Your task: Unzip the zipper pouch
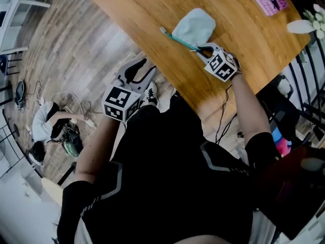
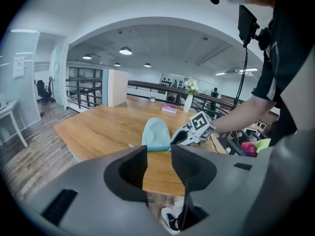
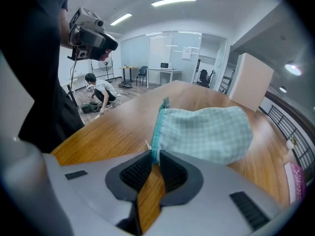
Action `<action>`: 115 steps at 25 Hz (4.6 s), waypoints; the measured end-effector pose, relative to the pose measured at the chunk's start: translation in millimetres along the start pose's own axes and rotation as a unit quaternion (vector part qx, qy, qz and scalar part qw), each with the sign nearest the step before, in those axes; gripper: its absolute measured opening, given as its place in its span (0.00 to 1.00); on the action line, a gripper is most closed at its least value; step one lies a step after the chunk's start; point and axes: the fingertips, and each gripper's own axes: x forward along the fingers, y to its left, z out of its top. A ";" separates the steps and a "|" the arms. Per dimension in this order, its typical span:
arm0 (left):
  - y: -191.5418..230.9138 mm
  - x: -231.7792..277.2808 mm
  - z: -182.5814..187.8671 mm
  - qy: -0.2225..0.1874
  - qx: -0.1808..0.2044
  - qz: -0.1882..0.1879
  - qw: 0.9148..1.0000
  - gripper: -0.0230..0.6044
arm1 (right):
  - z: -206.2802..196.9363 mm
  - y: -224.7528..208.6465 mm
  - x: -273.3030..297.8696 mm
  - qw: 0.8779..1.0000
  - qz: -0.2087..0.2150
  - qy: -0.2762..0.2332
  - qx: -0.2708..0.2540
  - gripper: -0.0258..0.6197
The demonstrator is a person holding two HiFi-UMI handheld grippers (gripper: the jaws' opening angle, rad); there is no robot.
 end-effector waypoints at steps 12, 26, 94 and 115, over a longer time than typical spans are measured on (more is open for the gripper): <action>-11.7 5.1 25.1 -0.012 0.031 -0.032 0.999 0.31 | 48.8 5.2 -37.8 0.978 0.020 -0.098 0.182 0.12; -60.4 50.2 79.6 -0.014 0.133 -0.112 0.985 0.28 | 103.7 -3.6 -130.5 0.939 0.016 -0.200 0.279 0.12; -25.6 48.9 126.0 -0.013 0.104 -0.279 0.955 0.08 | 165.8 7.4 -167.2 0.950 -0.055 -0.143 0.272 0.11; 21.8 48.4 128.8 -0.017 0.110 -0.217 0.970 0.09 | 169.4 -1.1 -156.1 0.941 -0.047 -0.164 0.292 0.11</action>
